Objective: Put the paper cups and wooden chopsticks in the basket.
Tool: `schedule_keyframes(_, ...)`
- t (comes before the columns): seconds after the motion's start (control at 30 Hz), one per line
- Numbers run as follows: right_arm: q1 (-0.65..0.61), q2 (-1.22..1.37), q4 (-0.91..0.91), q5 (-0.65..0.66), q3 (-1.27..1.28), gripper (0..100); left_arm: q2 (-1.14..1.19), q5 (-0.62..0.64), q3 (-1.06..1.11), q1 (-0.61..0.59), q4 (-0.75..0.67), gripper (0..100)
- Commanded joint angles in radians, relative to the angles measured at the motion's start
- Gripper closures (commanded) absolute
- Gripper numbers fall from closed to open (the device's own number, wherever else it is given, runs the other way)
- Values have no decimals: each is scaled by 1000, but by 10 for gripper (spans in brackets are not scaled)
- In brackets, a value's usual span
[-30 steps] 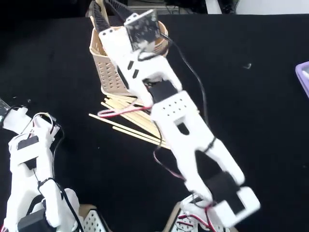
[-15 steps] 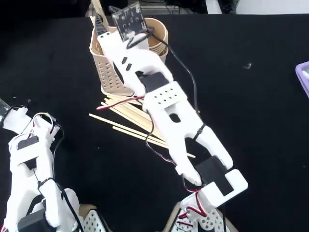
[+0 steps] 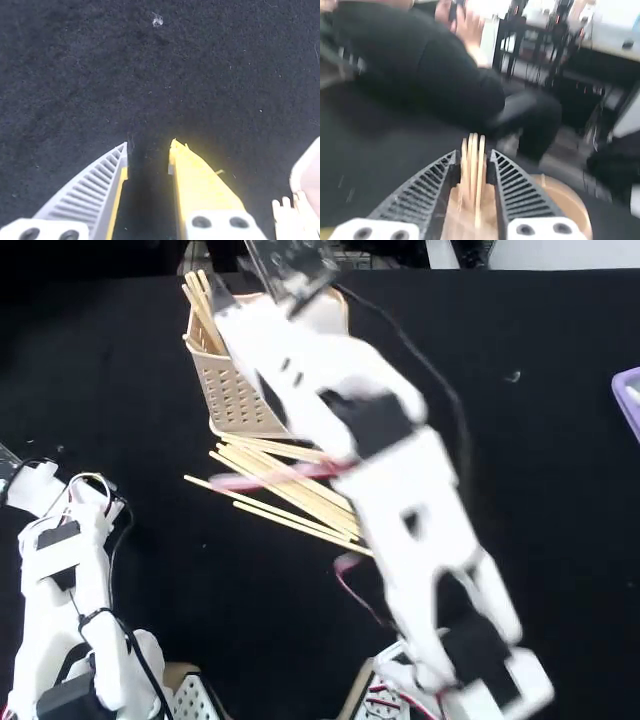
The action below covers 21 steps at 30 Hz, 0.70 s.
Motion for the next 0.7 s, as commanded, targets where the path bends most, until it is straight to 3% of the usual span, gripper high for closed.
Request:
schedule_keyframes(0.0, 29, -203, 416, 0, 38, 913, -18, -84, -18, 71, -15, 859)
schedule_keyframes(0.13, 141, -317, 578, 0, 312, 913, -18, -256, -21, 199, 18, 856)
schedule_keyframes(0.27, 239, -389, 479, 126, 621, 913, -17, -376, -65, 317, 146, 855)
schedule_keyframes(0.37, 219, -401, 353, 249, 832, 913, -17, -377, -67, 343, 169, 855)
schedule_keyframes(0.5, 157, -361, 187, 276, 1066, 907, -17, -376, -68, 309, 169, 858)
schedule_keyframes(0.67, 74, -236, -78, 272, 1242, 781, -17, -321, -70, 268, 152, 859)
